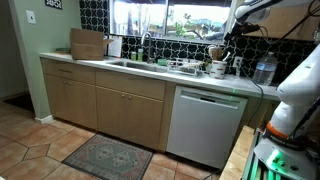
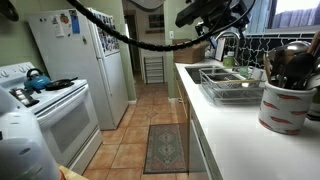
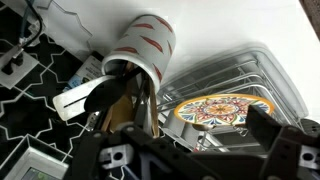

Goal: Place a wooden spoon on the countertop

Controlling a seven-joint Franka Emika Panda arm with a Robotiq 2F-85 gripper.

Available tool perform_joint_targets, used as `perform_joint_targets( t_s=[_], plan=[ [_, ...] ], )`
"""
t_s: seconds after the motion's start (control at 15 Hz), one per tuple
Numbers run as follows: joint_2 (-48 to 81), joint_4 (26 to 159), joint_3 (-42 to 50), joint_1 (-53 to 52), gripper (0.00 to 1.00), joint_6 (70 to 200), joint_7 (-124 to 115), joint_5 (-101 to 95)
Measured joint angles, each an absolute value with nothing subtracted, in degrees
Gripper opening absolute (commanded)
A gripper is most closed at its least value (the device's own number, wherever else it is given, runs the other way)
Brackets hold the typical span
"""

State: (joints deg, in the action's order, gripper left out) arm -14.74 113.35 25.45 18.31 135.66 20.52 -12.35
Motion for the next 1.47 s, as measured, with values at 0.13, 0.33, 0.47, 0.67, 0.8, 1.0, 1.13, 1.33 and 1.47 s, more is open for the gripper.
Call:
perform_joint_targets(
  t_s=[0.13,0.33,0.47,0.67,0.8,1.0,1.13,1.33,1.47],
  plan=[
    [-11.75,111.51,25.64,18.01,1.0,136.48,22.47,-9.52],
    [-6.86,108.39,25.96,17.97,1.0,137.66,25.39,-5.67],
    [-3.53,105.94,26.31,18.33,1.0,138.18,27.31,-3.19],
    [1.47,102.09,26.5,19.99,1.0,138.65,30.63,1.54],
    [4.61,99.54,26.4,21.57,1.0,138.99,33.33,5.16],
    [8.9,95.54,25.25,24.4,1.0,139.18,36.84,9.69],
    [11.58,92.67,23.91,26.35,1.0,139.18,38.4,11.7],
    [15.39,88.4,21.57,29.17,1.0,139.18,40.12,13.36],
    [17.51,85.8,19.86,30.88,1.0,139.18,41.42,14.07]
  ],
)
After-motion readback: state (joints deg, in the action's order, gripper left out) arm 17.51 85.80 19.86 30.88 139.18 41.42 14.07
